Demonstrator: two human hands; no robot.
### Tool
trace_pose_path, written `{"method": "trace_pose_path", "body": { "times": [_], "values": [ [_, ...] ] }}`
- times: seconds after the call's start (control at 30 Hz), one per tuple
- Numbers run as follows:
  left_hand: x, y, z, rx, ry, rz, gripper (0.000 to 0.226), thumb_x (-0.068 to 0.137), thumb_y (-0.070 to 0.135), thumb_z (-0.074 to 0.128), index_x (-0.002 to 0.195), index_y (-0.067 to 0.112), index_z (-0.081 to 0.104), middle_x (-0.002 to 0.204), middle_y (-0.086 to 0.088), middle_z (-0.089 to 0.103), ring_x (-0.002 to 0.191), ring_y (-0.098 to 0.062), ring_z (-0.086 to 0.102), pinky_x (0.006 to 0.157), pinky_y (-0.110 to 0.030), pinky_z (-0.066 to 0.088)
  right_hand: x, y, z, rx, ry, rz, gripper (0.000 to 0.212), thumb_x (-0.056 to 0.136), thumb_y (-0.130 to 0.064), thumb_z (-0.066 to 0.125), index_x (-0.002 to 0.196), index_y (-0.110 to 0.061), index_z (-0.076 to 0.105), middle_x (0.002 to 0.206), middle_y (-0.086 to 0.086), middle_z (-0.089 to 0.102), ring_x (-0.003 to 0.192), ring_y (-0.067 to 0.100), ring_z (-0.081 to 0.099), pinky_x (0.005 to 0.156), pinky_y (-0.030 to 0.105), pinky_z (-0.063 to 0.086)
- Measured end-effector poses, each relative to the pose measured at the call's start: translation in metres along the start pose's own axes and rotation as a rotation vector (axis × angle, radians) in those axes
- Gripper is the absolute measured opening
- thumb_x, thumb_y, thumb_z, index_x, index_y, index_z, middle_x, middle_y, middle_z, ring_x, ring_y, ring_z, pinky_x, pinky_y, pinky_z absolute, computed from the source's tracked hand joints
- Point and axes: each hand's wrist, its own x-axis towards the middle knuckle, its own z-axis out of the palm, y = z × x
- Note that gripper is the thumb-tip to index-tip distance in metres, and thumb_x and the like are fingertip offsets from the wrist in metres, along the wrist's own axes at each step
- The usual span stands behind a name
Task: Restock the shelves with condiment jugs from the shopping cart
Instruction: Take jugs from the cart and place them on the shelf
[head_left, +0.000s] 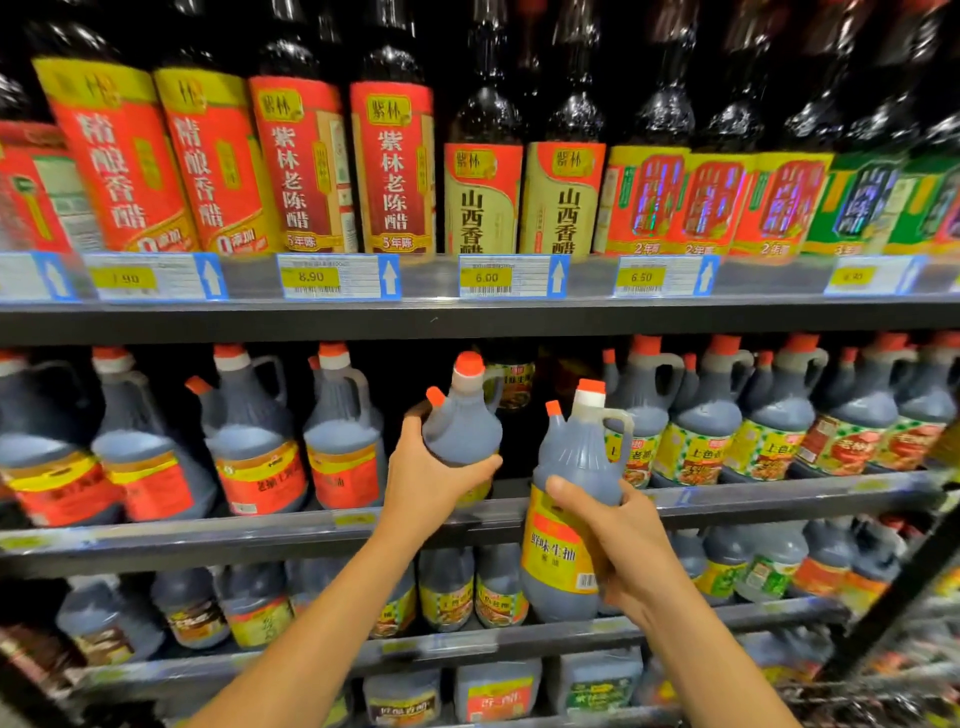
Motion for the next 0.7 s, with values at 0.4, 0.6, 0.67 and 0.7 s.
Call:
{"method": "trace_pose_path", "body": {
  "times": [0.4, 0.6, 0.67, 0.7],
  "values": [
    [0.012, 0.003, 0.005, 0.115, 0.024, -0.167, 0.085, 0.068, 0.048, 0.088, 0.129, 0.009, 0.043, 0.113, 0.0, 0.056, 0.099, -0.017, 0.056, 0.074, -0.026, 0.047, 0.003, 0.004, 0.01, -0.049, -0.041, -0.014, 0.07, 0.054, -0.033, 0.089, 0.118, -0.012, 0.068, 0.1, 0.011, 0.08, 0.089, 0.031, 0.077, 0.081, 0.05, 0.062],
    [-0.002, -0.015, 0.002, 0.245, -0.07, -0.104, 0.081, 0.068, 0.071, 0.07, 0.121, 0.017, 0.041, 0.12, -0.003, 0.056, 0.112, -0.024, 0.058, 0.088, -0.044, 0.055, -0.004, 0.003, 0.009, -0.094, -0.043, -0.102, 0.071, 0.054, -0.027, 0.094, 0.118, -0.021, 0.064, 0.101, 0.001, 0.08, 0.088, 0.021, 0.078, 0.07, 0.035, 0.063],
    [-0.013, -0.025, -0.004, 0.371, -0.108, -0.013, 0.069, 0.072, 0.071, 0.066, 0.115, 0.022, 0.043, 0.113, 0.0, 0.056, 0.109, -0.022, 0.055, 0.087, -0.044, 0.053, -0.005, 0.0, 0.007, -0.133, -0.05, -0.162, 0.078, 0.055, -0.028, 0.1, 0.123, -0.027, 0.062, 0.11, -0.003, 0.077, 0.097, 0.017, 0.076, 0.076, 0.035, 0.063],
    [-0.018, -0.032, -0.007, 0.459, -0.116, 0.038, 0.063, 0.076, 0.066, 0.067, 0.115, 0.022, 0.044, 0.11, 0.0, 0.055, 0.106, -0.021, 0.054, 0.086, -0.041, 0.052, -0.007, -0.003, 0.006, -0.159, -0.053, -0.204, 0.078, 0.057, -0.029, 0.1, 0.125, -0.031, 0.061, 0.113, -0.007, 0.076, 0.101, 0.013, 0.074, 0.078, 0.032, 0.063]
  ]
}}
